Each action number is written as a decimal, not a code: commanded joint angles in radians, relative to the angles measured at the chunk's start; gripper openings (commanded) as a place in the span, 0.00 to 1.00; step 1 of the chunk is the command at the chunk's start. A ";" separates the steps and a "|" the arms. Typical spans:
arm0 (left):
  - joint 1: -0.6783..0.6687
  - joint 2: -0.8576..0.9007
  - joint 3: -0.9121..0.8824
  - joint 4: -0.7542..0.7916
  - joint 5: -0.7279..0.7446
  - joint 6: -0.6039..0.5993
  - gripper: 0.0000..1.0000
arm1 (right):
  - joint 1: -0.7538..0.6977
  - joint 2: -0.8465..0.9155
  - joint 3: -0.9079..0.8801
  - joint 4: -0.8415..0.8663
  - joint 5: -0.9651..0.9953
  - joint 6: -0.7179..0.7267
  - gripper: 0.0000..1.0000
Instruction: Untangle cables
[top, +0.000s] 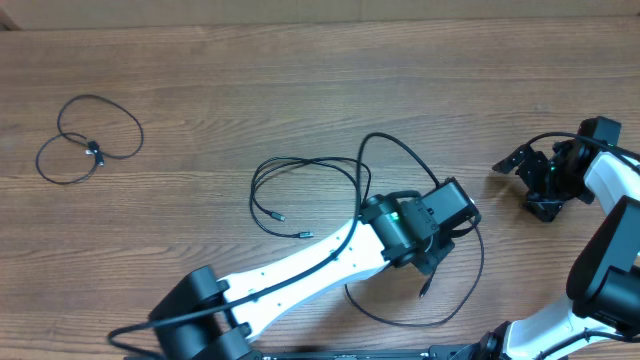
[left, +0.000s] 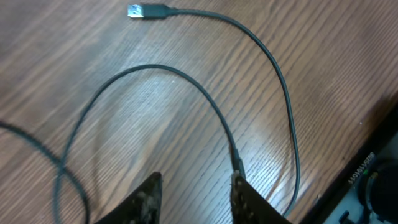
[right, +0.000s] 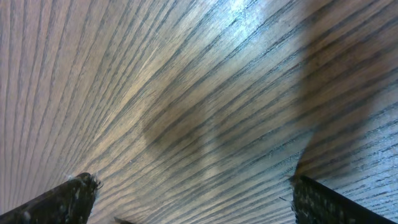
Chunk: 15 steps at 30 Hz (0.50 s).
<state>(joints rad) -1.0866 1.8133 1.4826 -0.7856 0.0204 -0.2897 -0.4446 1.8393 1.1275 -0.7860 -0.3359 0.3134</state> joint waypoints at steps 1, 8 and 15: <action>-0.010 0.064 0.017 0.022 0.101 -0.031 0.37 | -0.002 0.002 0.024 0.004 0.003 -0.005 1.00; -0.010 0.144 0.017 0.090 0.149 -0.035 0.28 | -0.002 0.002 0.024 0.004 0.003 -0.004 1.00; -0.013 0.233 0.017 0.102 0.145 -0.059 0.43 | -0.002 0.002 0.024 0.004 0.003 -0.004 1.00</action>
<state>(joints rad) -1.0874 2.0056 1.4830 -0.6891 0.1505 -0.3359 -0.4446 1.8393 1.1275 -0.7856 -0.3359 0.3134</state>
